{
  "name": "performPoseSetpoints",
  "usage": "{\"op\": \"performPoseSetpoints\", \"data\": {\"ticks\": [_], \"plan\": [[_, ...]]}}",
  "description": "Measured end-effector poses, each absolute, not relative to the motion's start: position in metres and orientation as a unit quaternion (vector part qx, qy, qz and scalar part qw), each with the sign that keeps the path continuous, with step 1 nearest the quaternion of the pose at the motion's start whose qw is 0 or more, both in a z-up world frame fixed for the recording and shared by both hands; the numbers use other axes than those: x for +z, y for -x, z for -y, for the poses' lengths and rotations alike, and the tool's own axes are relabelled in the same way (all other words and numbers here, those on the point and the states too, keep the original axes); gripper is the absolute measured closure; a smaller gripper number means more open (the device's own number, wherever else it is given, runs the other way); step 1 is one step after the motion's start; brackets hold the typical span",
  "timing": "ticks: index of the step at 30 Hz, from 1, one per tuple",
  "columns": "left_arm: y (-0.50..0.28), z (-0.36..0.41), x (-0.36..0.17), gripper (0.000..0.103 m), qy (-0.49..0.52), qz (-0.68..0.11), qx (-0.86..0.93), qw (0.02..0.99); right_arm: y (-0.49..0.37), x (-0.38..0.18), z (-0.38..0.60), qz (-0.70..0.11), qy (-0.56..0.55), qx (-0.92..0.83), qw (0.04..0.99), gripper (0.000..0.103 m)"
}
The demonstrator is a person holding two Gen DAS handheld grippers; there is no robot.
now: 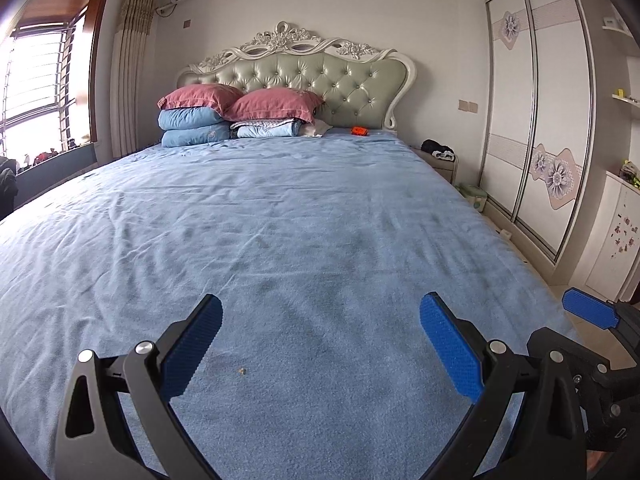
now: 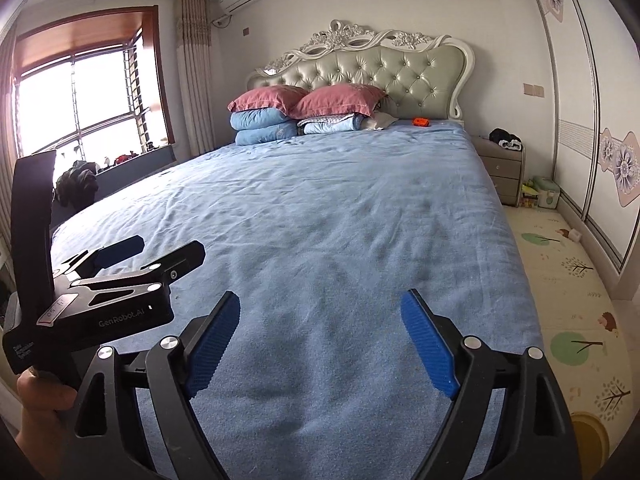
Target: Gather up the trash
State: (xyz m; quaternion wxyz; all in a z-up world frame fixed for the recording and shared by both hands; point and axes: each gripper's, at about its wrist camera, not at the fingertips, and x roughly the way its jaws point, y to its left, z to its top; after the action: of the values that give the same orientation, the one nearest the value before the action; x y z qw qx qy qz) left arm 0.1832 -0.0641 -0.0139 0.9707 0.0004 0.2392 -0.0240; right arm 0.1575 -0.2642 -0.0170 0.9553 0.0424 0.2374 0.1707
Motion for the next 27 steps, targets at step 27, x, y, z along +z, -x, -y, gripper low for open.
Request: {"op": "performPoseSetpoints", "data": {"ticks": [27], "plan": [[-0.1836, 0.0595, -0.024, 0.004, 0.01, -0.24, 0.0, 0.971, -0.1537, -0.0227, 0.2588, -0.231, -0.028, 0.163, 0.959, 0.015]]}}
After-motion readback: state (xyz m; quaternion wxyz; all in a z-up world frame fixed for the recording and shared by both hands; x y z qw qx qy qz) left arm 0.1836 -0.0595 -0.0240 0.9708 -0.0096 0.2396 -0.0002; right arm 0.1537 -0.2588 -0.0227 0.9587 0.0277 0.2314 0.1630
